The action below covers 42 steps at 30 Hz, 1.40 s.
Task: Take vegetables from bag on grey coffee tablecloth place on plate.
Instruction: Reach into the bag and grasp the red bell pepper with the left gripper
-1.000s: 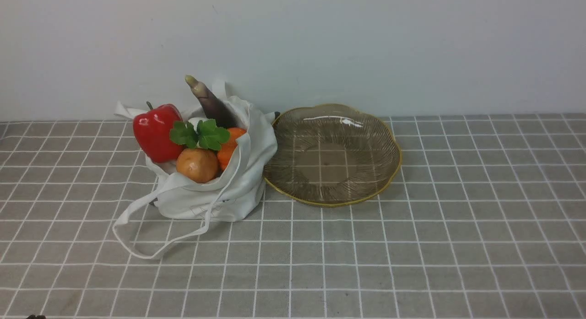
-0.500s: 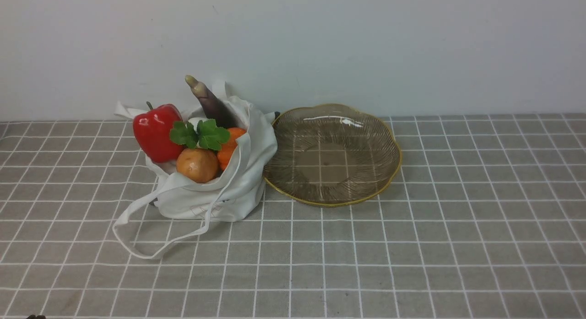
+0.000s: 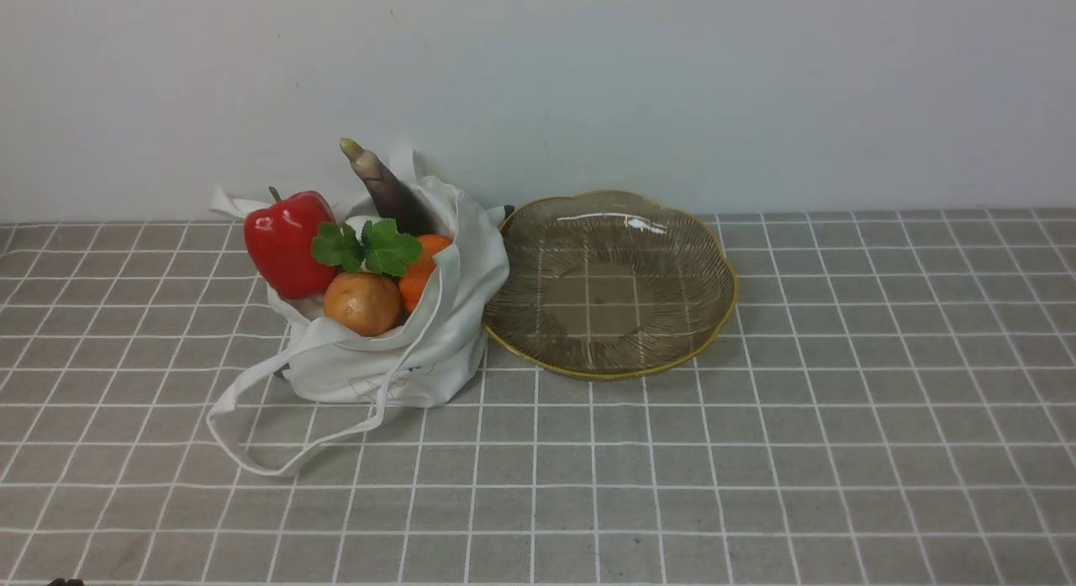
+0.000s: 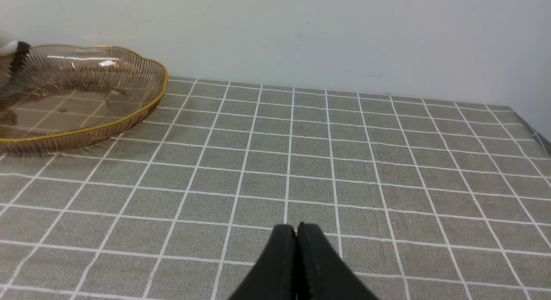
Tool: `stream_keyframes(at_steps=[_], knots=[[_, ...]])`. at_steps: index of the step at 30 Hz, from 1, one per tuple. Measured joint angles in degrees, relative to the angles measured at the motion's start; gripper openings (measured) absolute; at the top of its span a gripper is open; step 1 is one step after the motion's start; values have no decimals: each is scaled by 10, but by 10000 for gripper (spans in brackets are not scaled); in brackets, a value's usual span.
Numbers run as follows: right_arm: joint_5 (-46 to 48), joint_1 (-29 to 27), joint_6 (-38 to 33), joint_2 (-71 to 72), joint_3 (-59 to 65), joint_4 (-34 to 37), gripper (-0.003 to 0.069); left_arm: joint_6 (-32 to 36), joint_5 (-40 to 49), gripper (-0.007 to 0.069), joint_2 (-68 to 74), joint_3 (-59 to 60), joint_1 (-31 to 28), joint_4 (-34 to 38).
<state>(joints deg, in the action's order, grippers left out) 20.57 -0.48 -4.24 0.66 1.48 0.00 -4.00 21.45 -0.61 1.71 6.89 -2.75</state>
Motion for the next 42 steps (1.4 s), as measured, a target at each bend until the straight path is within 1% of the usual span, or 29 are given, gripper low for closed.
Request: stream_keyframes(at_steps=[33,35,36,39,40,42], knots=[[0,0,0,0,0,0,-15,-5,-1,-5,0,0,0,5],[0,0,0,0,0,0,-15,-38,-3,-5,0,0,0,54],[0,0,0,0,0,0,-15,-41,-3,-5,0,0,0,60],[0,0,0,0,0,0,-15,-111,-5,-5,0,0,0,190],[0,0,0,0,0,0,-15,-118,-5,-5,0,0,0,199],[0,0,0,0,0,0,-15,-157,-6,-5,0,0,0,302]])
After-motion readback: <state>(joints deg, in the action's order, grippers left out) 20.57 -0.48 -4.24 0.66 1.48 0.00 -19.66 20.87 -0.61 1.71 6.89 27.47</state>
